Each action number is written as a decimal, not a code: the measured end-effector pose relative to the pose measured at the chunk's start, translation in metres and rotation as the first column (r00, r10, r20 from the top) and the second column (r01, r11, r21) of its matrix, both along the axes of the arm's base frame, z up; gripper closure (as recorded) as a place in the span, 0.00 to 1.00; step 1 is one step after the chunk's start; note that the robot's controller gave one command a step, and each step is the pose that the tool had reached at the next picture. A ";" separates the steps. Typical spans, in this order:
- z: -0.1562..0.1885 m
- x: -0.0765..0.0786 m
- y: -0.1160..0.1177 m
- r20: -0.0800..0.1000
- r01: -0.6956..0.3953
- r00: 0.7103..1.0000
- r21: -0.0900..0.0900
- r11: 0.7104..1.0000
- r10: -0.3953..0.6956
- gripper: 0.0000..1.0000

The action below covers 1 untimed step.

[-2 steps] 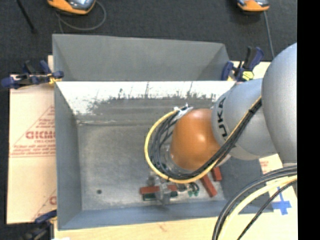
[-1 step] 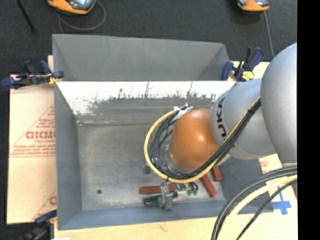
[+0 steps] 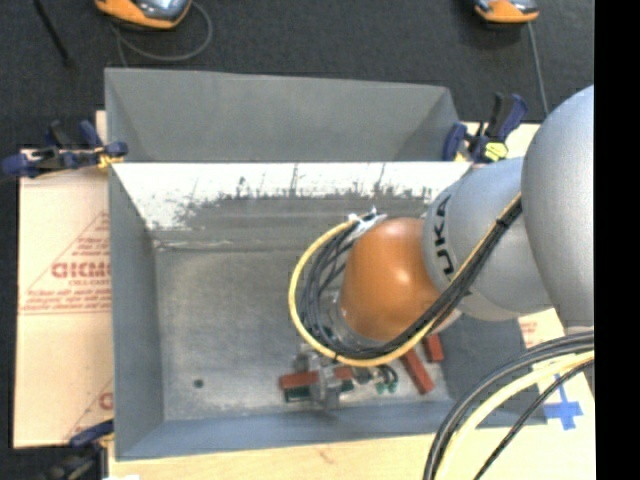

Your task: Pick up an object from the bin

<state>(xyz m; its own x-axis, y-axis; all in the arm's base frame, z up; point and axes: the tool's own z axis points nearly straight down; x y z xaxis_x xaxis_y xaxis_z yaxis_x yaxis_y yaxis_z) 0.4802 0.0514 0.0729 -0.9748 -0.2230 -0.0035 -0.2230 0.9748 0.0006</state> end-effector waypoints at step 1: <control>0.071 0.007 -0.004 0.006 -0.060 0.998 -0.002 0.998 0.060 1.00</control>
Offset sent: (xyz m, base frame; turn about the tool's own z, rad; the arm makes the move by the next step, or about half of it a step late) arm 0.0042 -0.0029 0.0665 -0.0608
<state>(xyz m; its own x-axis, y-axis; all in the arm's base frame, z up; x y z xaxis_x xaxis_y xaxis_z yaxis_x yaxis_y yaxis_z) 0.4870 0.0478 0.1439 -0.9597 -0.2809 -0.0091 -0.2809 0.9597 -0.0023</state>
